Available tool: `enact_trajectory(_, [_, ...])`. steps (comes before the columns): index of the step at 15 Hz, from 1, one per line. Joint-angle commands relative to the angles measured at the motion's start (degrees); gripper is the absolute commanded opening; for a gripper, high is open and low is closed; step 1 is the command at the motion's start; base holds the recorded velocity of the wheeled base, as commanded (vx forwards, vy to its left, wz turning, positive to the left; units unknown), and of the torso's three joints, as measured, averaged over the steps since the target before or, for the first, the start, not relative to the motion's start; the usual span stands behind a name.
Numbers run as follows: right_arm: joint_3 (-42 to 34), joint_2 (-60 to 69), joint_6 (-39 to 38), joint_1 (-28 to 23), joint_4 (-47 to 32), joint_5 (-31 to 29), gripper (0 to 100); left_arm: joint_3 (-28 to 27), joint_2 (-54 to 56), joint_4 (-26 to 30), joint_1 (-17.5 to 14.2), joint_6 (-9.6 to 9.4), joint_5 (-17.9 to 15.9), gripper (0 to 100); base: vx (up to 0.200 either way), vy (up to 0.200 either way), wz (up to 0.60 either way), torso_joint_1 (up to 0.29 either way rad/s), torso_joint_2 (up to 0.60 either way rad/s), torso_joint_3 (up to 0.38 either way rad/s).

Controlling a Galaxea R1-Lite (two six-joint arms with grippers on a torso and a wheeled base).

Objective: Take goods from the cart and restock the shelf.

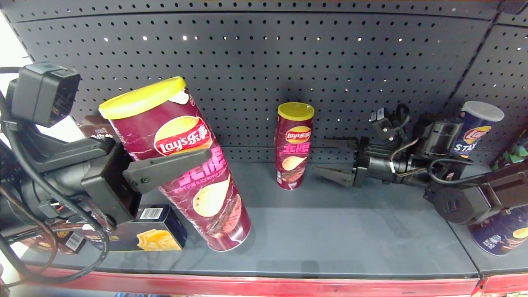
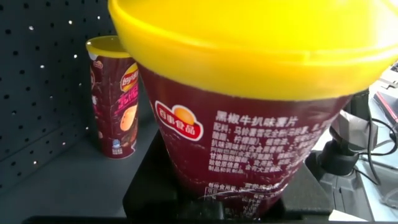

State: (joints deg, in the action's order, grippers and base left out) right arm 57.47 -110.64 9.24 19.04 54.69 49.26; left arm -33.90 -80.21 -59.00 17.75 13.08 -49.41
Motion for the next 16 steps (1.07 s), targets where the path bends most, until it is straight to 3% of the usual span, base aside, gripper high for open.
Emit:
enact_trajectory(1, [2.7,-3.4,0.2,-0.4,0.1,1.3,100,0.0,-0.1,-0.1,0.0,0.02,0.0,0,0.000,0.000,0.00,0.000,0.00,0.000])
enact_trajectory(4, [7.2,-6.3,0.1,0.2,-0.4,1.6,100,0.4,-0.1,-0.1,-0.1,0.02,0.0,0,0.000,0.000,0.00,0.000,0.00,0.000])
enact_trajectory(6, [10.2,-7.6,-0.3,0.3,-2.1,5.8,100,0.6,-0.1,-0.1,-0.1,0.02,-0.1,0,0.000,0.000,0.00,0.000,0.00,0.000])
enact_trajectory(11, [19.7,-11.5,-0.4,1.4,-7.5,5.7,100,0.8,-0.6,-0.2,-0.2,0.10,-0.1,0,0.000,0.000,0.00,0.000,0.00,0.000])
enact_trajectory(16, [22.3,-15.0,-0.4,2.9,-8.0,5.2,100,0.8,-0.9,-0.4,-0.3,0.10,-0.1,0,0.000,0.000,0.00,0.000,0.00,0.000])
